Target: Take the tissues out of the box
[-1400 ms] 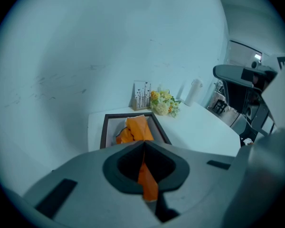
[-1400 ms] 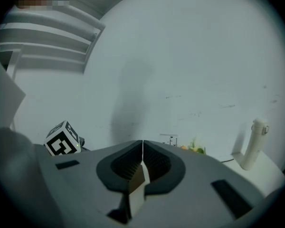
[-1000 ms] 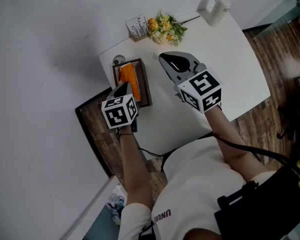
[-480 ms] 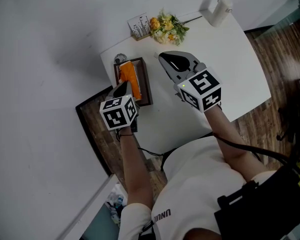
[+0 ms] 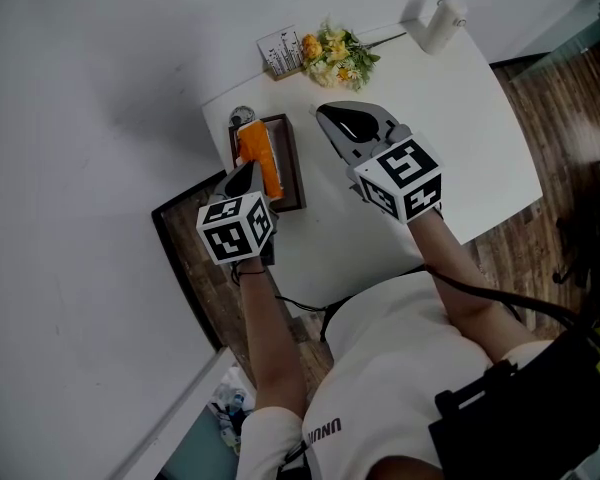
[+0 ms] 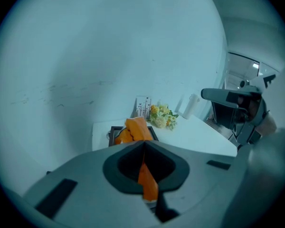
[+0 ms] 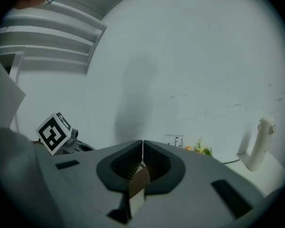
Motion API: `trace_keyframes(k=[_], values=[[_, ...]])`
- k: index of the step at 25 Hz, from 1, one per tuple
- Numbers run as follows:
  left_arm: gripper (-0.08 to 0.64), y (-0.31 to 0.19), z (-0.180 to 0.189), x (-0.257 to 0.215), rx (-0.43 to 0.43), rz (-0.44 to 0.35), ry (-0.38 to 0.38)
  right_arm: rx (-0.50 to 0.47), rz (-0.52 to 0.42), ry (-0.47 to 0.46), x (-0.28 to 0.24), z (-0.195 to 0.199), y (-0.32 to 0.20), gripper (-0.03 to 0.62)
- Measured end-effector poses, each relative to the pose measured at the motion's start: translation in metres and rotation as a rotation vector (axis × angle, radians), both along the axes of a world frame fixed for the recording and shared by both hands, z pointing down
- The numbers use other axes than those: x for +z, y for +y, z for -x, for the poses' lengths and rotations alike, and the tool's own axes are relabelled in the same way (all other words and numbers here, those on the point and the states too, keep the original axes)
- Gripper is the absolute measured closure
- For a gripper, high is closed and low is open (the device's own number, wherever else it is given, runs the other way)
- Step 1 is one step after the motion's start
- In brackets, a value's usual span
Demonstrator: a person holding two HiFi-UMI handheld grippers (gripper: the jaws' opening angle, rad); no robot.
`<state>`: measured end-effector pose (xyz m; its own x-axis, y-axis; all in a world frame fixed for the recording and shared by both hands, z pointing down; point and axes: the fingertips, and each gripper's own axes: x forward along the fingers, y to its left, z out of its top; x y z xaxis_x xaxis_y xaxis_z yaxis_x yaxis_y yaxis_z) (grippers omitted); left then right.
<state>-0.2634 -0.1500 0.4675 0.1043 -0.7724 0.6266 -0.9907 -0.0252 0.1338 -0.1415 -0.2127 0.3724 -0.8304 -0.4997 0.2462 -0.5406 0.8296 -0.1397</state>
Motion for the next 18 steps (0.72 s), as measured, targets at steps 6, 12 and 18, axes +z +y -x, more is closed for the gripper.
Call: trace_keyframes(k=[6, 12, 18], values=[[0.548, 0.000, 0.000, -0.006, 0.000, -0.025, 0.004, -0.004, 0.000, -0.004, -0.001, 0.002, 0.000, 0.569], [0.549, 0.001, 0.000, -0.010, -0.005, -0.047, 0.006, -0.010, 0.000, -0.001, 0.000, 0.003, 0.001, 0.568], [0.548, 0.001, -0.001, -0.015, -0.005, -0.068, 0.014, -0.009, 0.001, -0.004, 0.001, 0.003, 0.001, 0.569]])
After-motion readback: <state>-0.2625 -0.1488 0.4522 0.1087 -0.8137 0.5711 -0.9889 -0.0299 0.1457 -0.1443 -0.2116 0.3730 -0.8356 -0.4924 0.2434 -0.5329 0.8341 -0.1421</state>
